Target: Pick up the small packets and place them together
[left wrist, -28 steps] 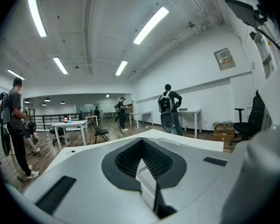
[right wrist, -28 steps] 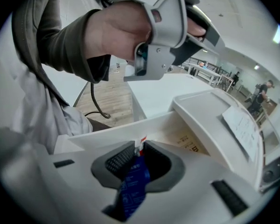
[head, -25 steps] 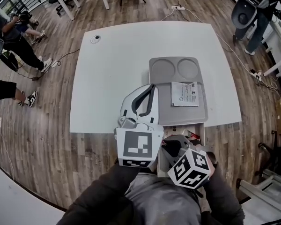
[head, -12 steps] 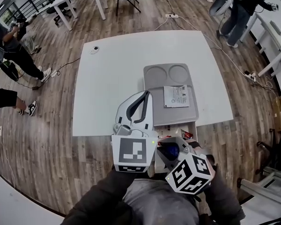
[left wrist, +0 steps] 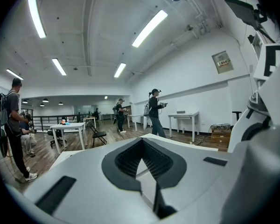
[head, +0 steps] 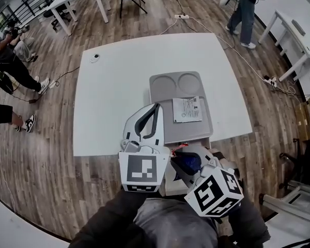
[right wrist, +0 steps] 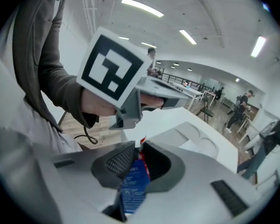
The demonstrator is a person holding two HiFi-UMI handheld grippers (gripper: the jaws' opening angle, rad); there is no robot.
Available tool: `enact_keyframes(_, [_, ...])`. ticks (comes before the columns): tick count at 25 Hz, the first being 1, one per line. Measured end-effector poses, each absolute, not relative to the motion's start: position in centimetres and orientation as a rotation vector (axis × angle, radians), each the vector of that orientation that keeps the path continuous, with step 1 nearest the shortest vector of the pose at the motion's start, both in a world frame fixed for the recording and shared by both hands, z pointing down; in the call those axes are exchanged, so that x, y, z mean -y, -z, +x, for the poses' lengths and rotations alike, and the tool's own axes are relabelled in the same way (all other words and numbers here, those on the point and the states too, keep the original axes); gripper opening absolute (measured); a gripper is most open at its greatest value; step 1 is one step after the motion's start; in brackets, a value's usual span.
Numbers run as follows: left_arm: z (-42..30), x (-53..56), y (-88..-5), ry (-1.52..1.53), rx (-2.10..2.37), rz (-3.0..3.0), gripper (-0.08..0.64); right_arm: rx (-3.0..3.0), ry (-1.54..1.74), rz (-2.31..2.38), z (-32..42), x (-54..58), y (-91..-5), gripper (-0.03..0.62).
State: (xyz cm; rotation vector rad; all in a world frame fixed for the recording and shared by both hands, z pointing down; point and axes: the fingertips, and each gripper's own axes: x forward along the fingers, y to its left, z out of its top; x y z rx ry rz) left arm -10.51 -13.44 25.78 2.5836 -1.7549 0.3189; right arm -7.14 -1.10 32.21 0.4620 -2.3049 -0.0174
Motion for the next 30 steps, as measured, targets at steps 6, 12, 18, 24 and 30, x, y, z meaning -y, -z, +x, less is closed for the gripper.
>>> enact_keyframes(6, [-11.4,15.6,-25.9,-0.328,1.763,2.573,0.0,2.291,0.029,0.559,-6.3,5.9,-31.2,0.067])
enact_keyframes(12, [-12.5,17.3,-26.5,-0.338,1.766,2.557,0.0,2.262,0.019,0.587,-6.6,8.5,-32.1,0.067])
enact_keyframes(18, [-12.9,18.2,-27.2,-0.349,1.75,2.554,0.0,2.248,-0.001,0.592,-6.9,9.5,-33.0,0.067])
enact_keyframes(24, [-13.0,18.7,-27.7,-0.359,1.743,2.551,0.0,2.243,-0.045,0.599,-6.9,10.2,-34.2,0.067])
enact_keyframes(30, [-13.4,19.1,-28.2,-0.367,1.746,2.54,0.0,2.249,-0.106,0.569,-7.3,10.3,-35.3,0.11])
